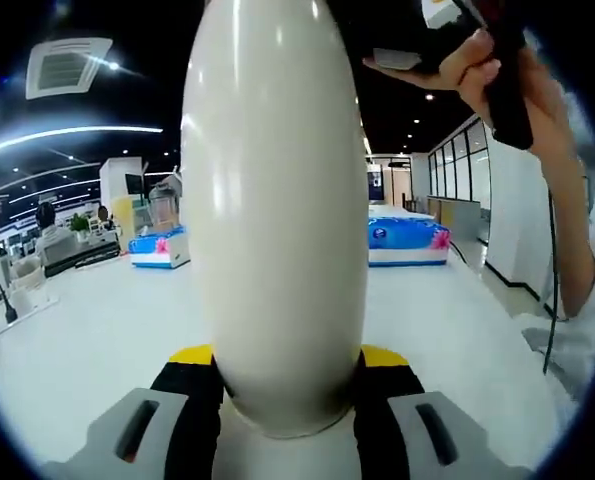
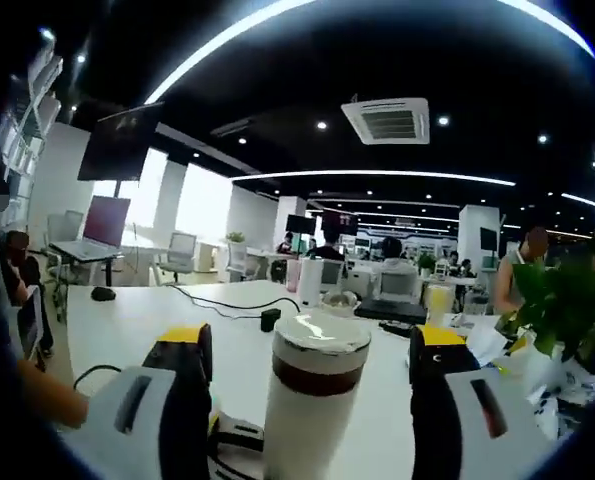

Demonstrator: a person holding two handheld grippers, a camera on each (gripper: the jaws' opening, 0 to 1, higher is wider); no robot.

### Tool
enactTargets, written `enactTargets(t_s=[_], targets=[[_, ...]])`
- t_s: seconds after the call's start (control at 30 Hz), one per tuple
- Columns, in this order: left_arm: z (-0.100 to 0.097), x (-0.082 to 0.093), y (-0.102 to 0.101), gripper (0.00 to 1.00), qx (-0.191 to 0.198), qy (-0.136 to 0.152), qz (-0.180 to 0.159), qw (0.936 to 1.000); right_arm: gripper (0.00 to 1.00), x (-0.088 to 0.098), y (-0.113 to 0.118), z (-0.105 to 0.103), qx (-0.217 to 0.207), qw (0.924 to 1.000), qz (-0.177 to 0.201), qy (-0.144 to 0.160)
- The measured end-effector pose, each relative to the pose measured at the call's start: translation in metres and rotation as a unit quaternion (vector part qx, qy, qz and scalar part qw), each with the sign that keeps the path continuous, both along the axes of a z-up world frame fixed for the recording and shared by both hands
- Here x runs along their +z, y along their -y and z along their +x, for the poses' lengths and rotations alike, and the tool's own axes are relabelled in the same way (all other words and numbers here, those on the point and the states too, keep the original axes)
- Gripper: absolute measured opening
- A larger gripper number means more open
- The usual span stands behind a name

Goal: Grasp the water cup twist off the cup lid place the cup lid on the table

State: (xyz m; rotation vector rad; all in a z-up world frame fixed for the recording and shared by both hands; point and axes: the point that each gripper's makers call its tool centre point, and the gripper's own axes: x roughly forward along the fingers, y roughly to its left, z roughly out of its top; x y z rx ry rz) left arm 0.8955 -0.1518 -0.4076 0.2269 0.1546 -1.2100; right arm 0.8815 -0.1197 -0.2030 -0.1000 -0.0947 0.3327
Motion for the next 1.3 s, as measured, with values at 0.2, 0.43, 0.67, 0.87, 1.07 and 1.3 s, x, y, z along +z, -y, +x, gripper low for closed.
enactTargets(t_s=[0.2,0.43,0.67,0.87,1.07,1.3], targets=[[-0.001,-0.001,0.000,0.52,0.000,0.000,0.000,1.0000,0.80,-0.008,-0.005,0.006,-0.037,0.9993,0.010,0.007],[-0.002,-0.003,0.000,0.52,-0.001,0.000,0.000,1.0000,0.73,-0.004,0.004,0.012,-0.049,0.9985,0.019,0.011],[-0.001,-0.003,0.000,0.52,0.000,0.000,0.001,1.0000,0.61,0.003,0.006,0.013,-0.055,0.9980,0.021,0.021],[-0.002,-0.003,0.001,0.52,0.000,0.000,0.000,1.0000,0.52,-0.001,0.006,0.015,-0.054,0.9983,0.015,0.015],[-0.001,-0.003,0.001,0.52,0.000,0.000,0.000,1.0000,0.45,0.000,0.013,0.015,-0.054,0.9984,0.017,0.009],[-0.001,-0.003,0.001,0.52,0.001,-0.001,0.000,1.0000,0.45,-0.002,0.010,0.014,-0.015,0.9999,-0.001,0.004]])
